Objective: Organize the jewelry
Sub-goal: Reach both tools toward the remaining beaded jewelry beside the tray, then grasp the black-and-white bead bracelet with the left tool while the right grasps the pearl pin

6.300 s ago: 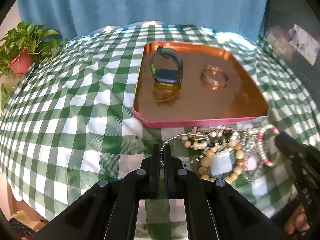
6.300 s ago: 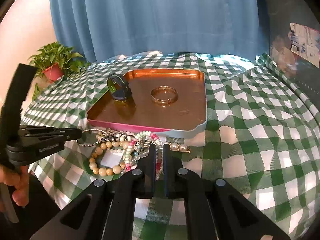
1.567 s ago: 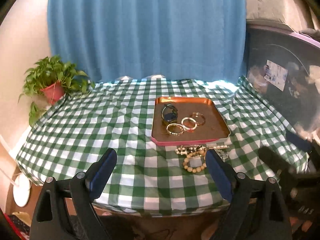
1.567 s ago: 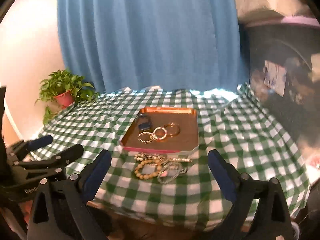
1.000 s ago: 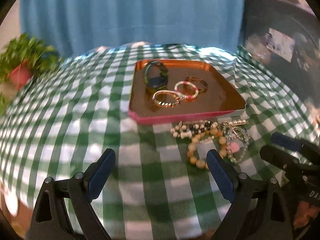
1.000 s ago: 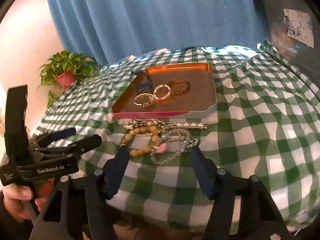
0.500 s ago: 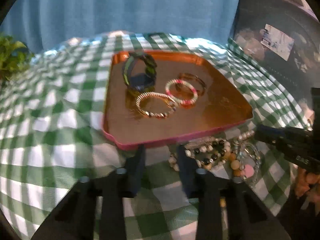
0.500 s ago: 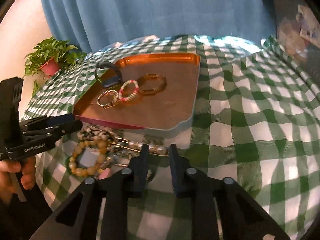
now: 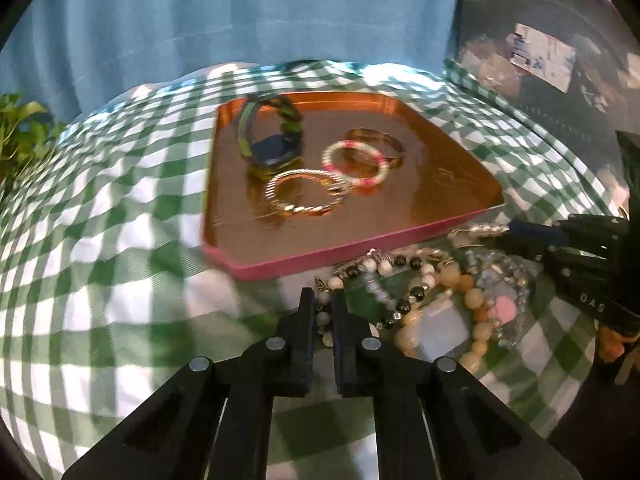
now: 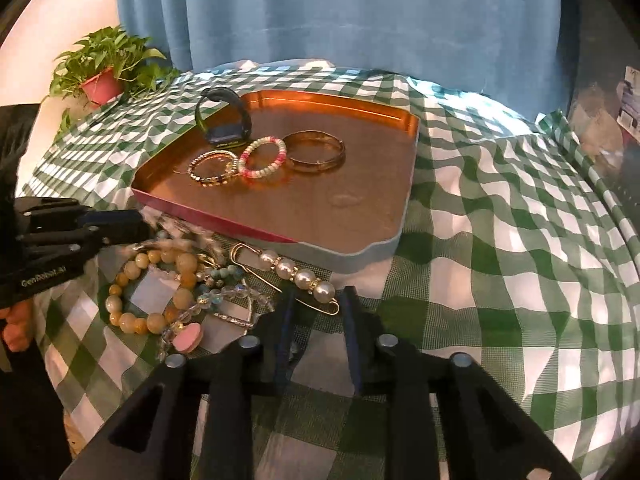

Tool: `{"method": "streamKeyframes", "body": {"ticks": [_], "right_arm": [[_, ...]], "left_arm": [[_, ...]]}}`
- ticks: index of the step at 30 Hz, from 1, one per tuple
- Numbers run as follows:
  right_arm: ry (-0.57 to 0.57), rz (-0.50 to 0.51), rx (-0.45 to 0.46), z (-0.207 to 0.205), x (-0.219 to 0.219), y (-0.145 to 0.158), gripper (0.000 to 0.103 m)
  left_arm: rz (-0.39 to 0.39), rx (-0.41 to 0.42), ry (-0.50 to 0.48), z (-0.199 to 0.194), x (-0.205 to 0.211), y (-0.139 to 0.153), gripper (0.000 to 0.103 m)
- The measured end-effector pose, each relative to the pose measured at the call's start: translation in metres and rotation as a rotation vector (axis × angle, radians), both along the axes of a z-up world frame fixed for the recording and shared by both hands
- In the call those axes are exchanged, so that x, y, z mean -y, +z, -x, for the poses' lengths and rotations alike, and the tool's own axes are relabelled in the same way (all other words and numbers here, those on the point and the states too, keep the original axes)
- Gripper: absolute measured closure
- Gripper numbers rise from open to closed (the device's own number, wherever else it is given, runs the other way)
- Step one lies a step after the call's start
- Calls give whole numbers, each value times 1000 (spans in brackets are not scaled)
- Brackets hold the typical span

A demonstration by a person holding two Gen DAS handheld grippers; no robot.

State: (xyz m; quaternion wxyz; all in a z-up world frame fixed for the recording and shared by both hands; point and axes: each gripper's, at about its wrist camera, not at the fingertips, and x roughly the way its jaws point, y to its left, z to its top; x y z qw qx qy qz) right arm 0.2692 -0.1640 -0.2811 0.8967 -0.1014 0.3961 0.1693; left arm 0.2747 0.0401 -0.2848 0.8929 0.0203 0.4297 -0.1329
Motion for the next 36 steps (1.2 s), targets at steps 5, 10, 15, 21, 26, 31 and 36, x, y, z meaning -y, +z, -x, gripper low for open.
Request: {"method": "streamKeyframes", "body": {"ticks": [5,10,15,21,26,31,36], "right_arm": [[-16,2,-1,13,6,1,95],[-14,-55,-40,36,12,3,103],[-31,-102,-34,43,14,7,103],[-37,-86,-13,21,18,7,96],[8,-86,-27,8,11,4,92],[27,-26,-6,8,-2,0,85],[2,-11,-17,10,1,2,92]], "left_arm": [[54,6,99,21,-37,12,95],[133,-41,117,35,-58,12,95],[40,-27,46,32,-36,13,89],[25,-39,31,11,-26,6,85],[34,-24,20,1,-26,4,86],[41,-18,42,2,-23,4,87],[66,5,63,13,-23,15,99]]}}
